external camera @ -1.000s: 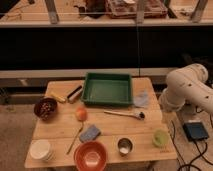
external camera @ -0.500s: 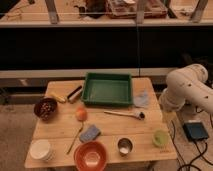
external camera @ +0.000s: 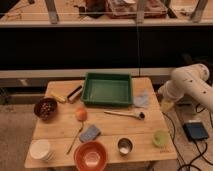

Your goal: Wipe red bowl with towel

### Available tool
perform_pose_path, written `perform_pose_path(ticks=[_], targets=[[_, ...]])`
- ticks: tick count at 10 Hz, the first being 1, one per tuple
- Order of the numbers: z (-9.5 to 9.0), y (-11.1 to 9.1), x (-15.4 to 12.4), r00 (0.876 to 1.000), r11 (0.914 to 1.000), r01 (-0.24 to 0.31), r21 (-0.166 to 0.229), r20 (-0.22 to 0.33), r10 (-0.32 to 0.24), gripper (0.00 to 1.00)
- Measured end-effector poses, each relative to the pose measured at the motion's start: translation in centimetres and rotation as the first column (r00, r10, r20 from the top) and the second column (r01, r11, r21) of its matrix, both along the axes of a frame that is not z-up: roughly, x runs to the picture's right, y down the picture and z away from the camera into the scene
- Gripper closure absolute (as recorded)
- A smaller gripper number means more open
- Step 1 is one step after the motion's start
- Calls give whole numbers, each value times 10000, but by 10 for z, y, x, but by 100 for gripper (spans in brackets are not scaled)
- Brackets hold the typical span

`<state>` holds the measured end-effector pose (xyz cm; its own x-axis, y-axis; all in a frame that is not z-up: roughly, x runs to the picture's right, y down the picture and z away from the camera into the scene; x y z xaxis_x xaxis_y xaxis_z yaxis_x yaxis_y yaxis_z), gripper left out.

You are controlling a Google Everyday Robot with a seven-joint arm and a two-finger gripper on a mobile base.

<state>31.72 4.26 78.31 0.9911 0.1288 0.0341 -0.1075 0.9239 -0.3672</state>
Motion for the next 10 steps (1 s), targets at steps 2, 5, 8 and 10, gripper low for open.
perform_pose_path(ticks=[2, 5, 8, 10], targets=[[30, -17, 4, 9973, 9986, -385, 362, 638, 361, 35], [39, -21, 7, 9961, 9979, -468, 455, 772, 432, 35], [39, -15, -1, 9896, 9992, 389, 108, 1379, -400, 35], [48, -9, -29, 9756, 9939, 1106, -40, 1913, -1078, 35]])
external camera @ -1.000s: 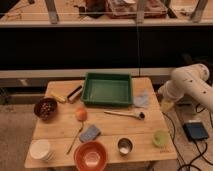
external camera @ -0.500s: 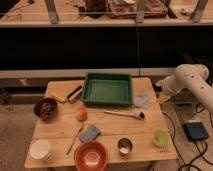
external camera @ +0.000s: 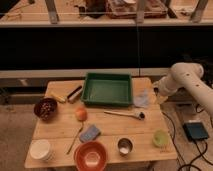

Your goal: Wipe red bowl with towel

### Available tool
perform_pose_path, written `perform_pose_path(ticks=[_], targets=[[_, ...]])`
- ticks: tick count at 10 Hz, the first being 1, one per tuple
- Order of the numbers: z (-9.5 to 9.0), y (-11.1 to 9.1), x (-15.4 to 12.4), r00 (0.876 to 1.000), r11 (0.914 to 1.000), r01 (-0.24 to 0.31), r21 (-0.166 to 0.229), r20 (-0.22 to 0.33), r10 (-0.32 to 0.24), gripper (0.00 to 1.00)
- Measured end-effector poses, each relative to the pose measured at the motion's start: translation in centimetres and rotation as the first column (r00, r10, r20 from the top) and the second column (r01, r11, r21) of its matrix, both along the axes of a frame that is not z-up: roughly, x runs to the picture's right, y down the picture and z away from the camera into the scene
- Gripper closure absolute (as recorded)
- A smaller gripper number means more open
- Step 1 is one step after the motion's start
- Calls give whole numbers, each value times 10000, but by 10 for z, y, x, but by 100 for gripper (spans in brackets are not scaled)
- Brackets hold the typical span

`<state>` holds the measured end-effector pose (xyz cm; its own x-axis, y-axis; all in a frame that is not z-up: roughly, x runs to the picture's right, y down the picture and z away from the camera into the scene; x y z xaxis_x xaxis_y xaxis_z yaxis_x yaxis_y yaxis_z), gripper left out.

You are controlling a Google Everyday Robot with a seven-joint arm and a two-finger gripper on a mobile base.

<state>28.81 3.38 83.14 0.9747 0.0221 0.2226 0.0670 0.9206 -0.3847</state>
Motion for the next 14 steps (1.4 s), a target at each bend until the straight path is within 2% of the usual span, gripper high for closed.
perform_pose_path(ticks=[3, 6, 10, 12, 13, 14], targets=[[16, 13, -10, 9988, 9986, 448, -287, 214, -442, 35], [46, 30, -15, 9961, 9954, 881, -367, -53, -884, 35], [87, 31, -12, 9976, 9974, 640, -339, -237, -649, 35], [102, 32, -15, 9984, 9974, 465, -556, -283, -481, 35], [106, 34, -14, 9984, 9967, 452, -670, -321, -474, 39], [110, 37, -17, 9980, 9953, 501, -827, -331, -530, 49]])
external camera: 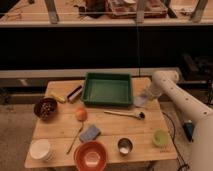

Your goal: Wipe red bowl with towel

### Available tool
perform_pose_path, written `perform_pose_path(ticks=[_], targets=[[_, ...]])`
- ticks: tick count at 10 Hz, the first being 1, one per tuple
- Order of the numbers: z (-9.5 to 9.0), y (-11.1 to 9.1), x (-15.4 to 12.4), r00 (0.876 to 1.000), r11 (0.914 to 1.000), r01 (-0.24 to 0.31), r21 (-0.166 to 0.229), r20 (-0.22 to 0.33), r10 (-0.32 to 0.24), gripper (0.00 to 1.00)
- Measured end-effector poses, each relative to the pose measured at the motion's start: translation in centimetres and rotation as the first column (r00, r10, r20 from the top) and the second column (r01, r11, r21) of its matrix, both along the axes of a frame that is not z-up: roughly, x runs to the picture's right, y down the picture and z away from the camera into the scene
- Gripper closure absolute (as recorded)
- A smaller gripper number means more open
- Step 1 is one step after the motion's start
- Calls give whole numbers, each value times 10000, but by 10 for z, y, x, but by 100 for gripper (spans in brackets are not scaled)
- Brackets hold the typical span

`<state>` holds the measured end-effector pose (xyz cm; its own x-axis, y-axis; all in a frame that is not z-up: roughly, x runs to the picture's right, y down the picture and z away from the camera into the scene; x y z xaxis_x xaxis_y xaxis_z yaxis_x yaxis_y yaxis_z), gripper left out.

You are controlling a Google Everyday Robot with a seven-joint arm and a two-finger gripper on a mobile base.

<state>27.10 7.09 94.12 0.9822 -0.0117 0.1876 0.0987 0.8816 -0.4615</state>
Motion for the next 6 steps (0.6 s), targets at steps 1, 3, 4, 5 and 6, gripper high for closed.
perform_pose_path(ticks=[1, 3, 4, 5, 6], targets=[[3, 2, -5, 10000, 9999, 75, -120, 11, -74, 60], [4, 6, -9, 9999, 9990, -4, -439, 141, 10, 78], [3, 9, -11, 9986, 9969, -211, -759, 464, 247, 89], [2, 13, -14, 9970, 9941, -327, -1030, 668, 398, 97], [-1, 15, -16, 9961, 9922, -353, -1196, 763, 446, 100]])
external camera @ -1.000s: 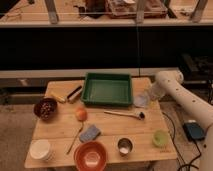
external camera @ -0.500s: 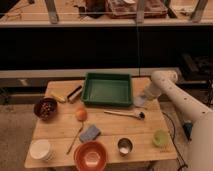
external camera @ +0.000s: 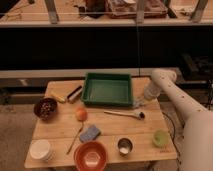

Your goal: Wipe red bowl with towel

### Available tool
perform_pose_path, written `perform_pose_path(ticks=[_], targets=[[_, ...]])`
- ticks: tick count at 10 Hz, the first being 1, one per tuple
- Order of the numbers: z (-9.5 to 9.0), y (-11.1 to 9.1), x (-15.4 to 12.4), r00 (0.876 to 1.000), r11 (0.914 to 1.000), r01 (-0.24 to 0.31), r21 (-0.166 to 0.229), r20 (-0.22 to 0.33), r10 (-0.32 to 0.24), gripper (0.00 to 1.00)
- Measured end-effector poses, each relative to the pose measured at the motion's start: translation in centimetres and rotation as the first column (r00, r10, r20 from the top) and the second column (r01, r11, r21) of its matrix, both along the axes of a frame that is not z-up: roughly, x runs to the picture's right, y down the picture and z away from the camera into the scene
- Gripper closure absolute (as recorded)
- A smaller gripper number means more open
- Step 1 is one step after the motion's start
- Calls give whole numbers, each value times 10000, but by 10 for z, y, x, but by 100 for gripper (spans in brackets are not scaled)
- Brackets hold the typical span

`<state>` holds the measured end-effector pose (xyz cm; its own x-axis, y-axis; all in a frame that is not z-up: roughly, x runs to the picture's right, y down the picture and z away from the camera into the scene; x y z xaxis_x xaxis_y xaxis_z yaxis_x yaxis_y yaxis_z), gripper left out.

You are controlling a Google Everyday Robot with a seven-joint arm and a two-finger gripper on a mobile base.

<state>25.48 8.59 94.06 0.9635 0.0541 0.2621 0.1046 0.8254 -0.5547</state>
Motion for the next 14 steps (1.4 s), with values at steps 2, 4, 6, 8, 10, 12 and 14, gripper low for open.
perform_pose_path(ticks=[2, 4, 6, 8, 10, 12, 14], targets=[[-13, 1, 1, 9999, 9999, -131, -98, -2, 131, 100], [-41, -11, 4, 9993, 9990, -272, 359, -236, 281, 100], [-81, -23, 2, 9988, 9945, -384, 978, -273, 413, 100], [-131, -14, -19, 9984, 9894, -363, 1405, 477, 299, 100], [-165, 5, -35, 9956, 9848, -278, 1714, 928, 120, 100], [-178, 13, -44, 9937, 9830, -206, 1827, 1122, 0, 100], [-179, 13, -45, 9934, 9826, -201, 1844, 1148, -12, 100]])
